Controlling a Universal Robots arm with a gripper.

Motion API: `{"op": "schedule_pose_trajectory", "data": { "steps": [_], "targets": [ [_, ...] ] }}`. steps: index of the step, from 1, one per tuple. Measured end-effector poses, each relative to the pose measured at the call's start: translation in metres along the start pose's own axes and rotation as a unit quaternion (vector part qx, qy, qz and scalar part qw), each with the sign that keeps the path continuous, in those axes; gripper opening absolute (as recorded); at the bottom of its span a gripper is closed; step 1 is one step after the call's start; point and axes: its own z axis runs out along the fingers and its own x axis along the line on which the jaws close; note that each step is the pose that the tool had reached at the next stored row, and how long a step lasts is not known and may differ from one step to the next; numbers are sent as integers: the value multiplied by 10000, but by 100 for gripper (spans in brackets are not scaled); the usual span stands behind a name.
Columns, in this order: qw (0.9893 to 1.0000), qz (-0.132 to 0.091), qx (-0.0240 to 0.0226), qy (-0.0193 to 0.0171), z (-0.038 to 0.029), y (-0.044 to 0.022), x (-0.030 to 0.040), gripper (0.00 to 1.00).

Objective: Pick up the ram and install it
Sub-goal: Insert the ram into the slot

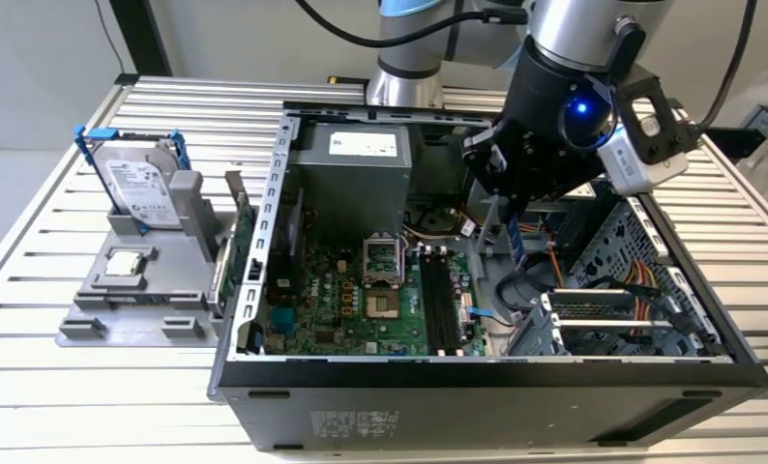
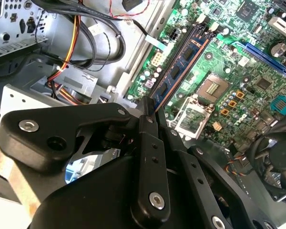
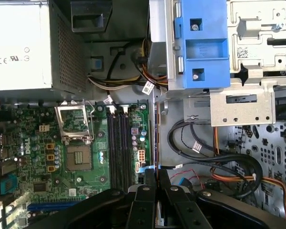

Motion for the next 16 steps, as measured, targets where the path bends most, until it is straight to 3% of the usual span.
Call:
{"op": "schedule_pose_trajectory", "data": {
  "steps": [9, 16],
  "targets": [
    [9995, -310, -8, 15, 37, -3, 16, 0],
    [9995, -311, -9, 15, 52, -4, 17, 0]
  ]
}}
